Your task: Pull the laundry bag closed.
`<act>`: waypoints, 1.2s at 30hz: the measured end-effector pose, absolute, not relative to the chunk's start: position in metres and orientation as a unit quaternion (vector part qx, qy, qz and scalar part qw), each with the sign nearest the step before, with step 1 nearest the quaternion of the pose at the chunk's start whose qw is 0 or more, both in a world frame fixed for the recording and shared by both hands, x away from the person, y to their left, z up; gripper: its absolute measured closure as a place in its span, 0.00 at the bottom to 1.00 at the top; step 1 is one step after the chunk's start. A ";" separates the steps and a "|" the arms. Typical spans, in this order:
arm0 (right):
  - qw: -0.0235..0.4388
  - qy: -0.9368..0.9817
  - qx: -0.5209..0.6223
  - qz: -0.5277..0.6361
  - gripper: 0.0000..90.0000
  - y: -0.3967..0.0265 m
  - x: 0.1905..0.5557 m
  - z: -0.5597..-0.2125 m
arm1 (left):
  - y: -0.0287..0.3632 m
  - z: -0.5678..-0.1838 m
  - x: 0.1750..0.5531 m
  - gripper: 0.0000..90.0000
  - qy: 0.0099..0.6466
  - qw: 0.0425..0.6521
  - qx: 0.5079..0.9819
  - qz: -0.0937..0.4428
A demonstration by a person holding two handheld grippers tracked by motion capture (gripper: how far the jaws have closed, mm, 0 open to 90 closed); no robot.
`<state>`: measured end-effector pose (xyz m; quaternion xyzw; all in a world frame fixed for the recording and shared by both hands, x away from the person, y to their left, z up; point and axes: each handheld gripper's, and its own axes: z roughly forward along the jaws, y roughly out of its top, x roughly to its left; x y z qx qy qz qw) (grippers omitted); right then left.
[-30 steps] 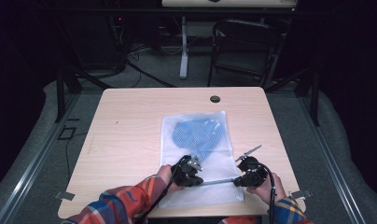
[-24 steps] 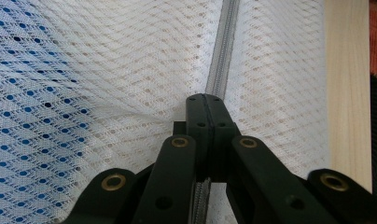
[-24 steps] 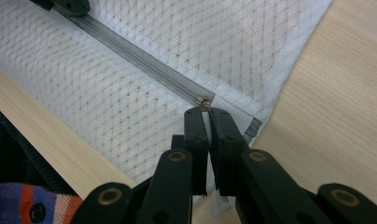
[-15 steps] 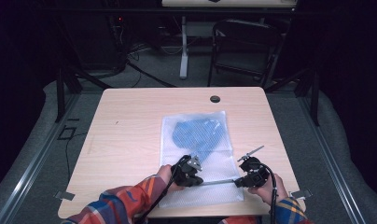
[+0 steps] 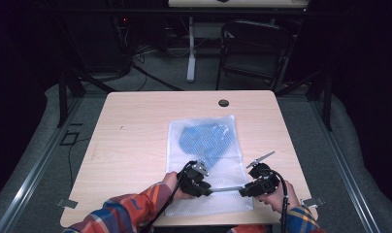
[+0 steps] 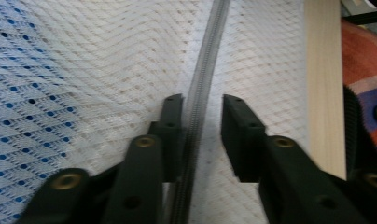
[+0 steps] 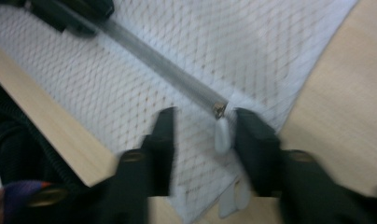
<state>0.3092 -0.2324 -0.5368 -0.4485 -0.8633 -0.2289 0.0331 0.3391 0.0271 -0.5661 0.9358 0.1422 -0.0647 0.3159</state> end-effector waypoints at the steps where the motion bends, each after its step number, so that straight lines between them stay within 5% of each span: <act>1: 0.025 -0.857 -0.457 -0.237 0.52 -0.231 0.308 -0.537 | 0.027 -0.565 0.339 0.70 0.146 0.316 0.936 -0.060; 7: 0.004 -0.876 -0.422 -0.232 0.29 -0.229 0.307 -0.530 | 0.034 -0.554 0.346 0.37 0.166 0.318 0.932 -0.059; 13: -0.045 -0.863 -0.425 -0.267 0.17 -0.236 0.301 -0.517 | 0.050 -0.539 0.349 0.20 0.192 0.340 0.918 -0.062; 23: -0.088 -0.847 -0.455 -0.262 0.00 -0.265 0.294 -0.510 | 0.097 -0.514 0.347 0.11 0.228 0.373 0.898 -0.046; 29: -0.111 -0.820 -0.488 -0.276 0.00 -0.285 0.291 -0.508 | 0.127 -0.511 0.343 0.00 0.252 0.330 0.910 0.003; 36: -0.127 -0.814 -0.505 -0.257 0.00 -0.298 0.289 -0.516 | 0.161 -0.517 0.347 0.00 0.287 0.305 0.908 0.004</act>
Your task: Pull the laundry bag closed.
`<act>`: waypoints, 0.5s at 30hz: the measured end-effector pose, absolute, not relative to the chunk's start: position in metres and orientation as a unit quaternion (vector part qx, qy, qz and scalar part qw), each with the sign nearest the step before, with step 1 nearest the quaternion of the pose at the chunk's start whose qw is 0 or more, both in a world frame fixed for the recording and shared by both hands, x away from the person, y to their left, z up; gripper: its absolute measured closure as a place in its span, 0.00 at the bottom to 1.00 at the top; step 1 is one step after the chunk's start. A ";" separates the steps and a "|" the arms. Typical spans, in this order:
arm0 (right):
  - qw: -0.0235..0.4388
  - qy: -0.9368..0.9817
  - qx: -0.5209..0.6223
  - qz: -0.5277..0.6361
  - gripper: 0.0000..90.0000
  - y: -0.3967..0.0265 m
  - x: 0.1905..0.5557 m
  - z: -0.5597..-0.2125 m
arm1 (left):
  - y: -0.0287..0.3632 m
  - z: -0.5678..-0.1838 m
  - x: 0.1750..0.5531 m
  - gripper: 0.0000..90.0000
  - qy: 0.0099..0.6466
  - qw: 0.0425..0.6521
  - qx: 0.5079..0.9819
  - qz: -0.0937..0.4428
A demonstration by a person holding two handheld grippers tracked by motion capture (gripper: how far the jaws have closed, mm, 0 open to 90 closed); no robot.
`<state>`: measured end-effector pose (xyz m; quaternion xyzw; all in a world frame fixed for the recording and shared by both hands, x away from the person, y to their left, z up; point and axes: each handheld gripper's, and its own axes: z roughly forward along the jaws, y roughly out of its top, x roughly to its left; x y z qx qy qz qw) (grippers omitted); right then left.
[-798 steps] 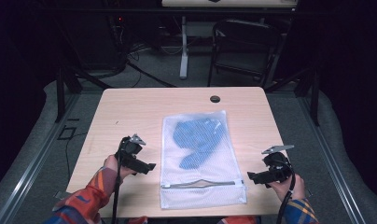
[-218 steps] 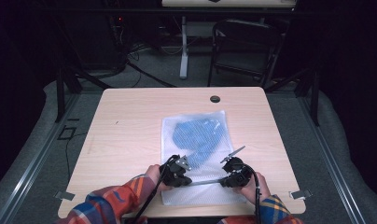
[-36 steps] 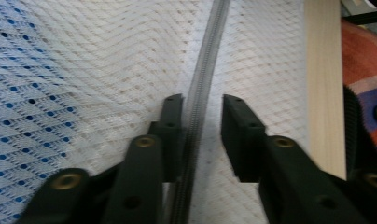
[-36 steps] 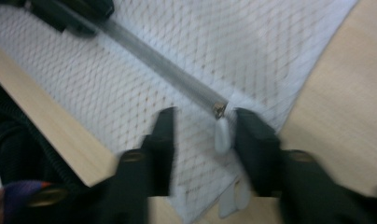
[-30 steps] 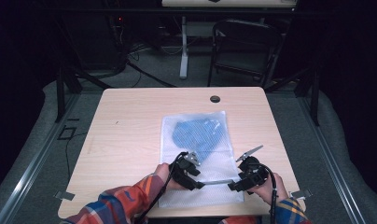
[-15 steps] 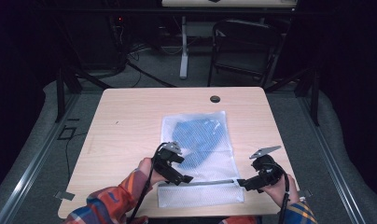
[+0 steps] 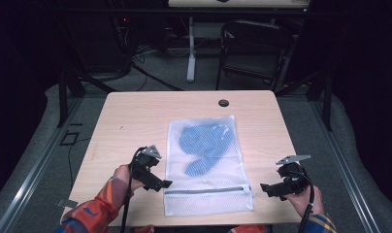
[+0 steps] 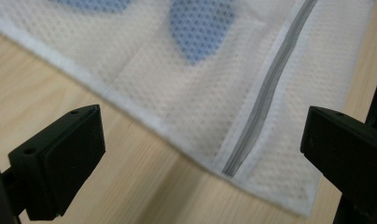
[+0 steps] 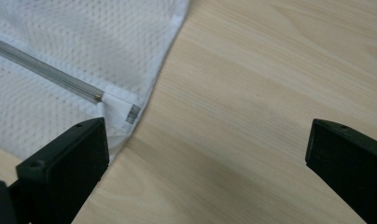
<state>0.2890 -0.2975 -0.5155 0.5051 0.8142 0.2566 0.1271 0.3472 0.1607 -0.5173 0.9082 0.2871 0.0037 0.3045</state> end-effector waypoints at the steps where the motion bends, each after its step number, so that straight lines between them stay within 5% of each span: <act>1: 0.128 0.814 0.507 0.252 0.00 -0.300 0.290 -0.517 | 0.165 -0.520 0.348 0.00 0.294 0.297 0.908 0.002; 15: 0.128 0.812 0.525 0.223 0.00 -0.313 0.298 -0.538 | 0.219 -0.536 0.374 0.00 0.376 0.276 0.884 0.028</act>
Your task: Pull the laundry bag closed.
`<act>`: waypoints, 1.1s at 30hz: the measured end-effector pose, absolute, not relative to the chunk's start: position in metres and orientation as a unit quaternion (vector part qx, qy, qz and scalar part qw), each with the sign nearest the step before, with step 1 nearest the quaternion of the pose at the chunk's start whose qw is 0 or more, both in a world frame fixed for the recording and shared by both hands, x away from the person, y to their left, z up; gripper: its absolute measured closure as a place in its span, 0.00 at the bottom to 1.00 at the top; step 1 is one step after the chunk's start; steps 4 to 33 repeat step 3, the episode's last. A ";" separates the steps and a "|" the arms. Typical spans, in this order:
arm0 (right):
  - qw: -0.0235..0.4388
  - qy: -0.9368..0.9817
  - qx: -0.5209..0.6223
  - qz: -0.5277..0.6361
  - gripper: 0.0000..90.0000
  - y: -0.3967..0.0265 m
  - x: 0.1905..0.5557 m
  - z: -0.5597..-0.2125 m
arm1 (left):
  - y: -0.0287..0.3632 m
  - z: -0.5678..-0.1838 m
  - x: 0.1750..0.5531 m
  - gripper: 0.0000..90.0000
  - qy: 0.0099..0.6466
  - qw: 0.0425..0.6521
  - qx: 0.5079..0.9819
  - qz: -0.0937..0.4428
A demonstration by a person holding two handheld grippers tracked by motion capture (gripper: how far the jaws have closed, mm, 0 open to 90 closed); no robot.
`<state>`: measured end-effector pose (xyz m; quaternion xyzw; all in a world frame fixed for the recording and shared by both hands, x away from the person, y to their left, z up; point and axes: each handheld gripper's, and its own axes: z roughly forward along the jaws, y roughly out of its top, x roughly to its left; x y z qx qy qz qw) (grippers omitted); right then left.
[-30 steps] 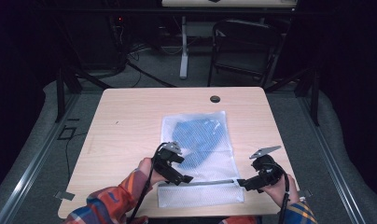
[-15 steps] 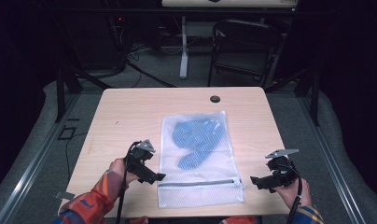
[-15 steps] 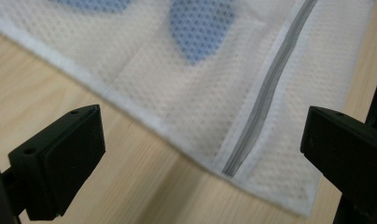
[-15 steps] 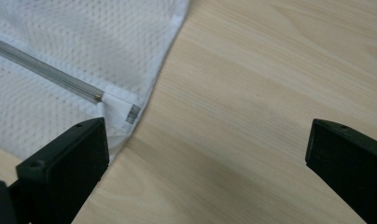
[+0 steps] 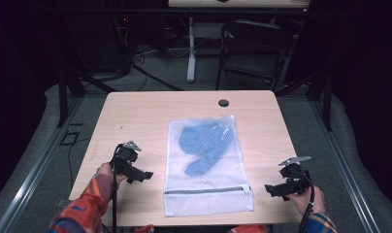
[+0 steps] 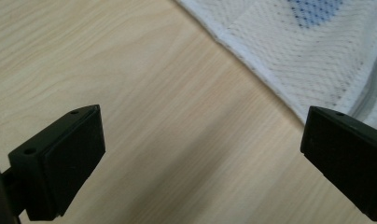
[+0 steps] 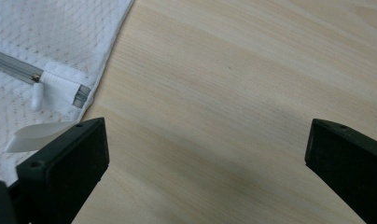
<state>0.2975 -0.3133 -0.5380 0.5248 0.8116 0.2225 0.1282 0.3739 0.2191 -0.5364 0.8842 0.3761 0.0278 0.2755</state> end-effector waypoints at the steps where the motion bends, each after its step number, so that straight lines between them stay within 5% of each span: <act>1: 0.132 0.811 0.526 0.220 0.00 -0.313 0.298 -0.539 | 0.221 -0.539 0.376 0.00 0.382 0.276 0.882 0.026; 33: 0.130 0.814 0.524 0.215 0.00 -0.313 0.300 -0.543 | 0.225 -0.544 0.381 0.00 0.400 0.279 0.873 0.012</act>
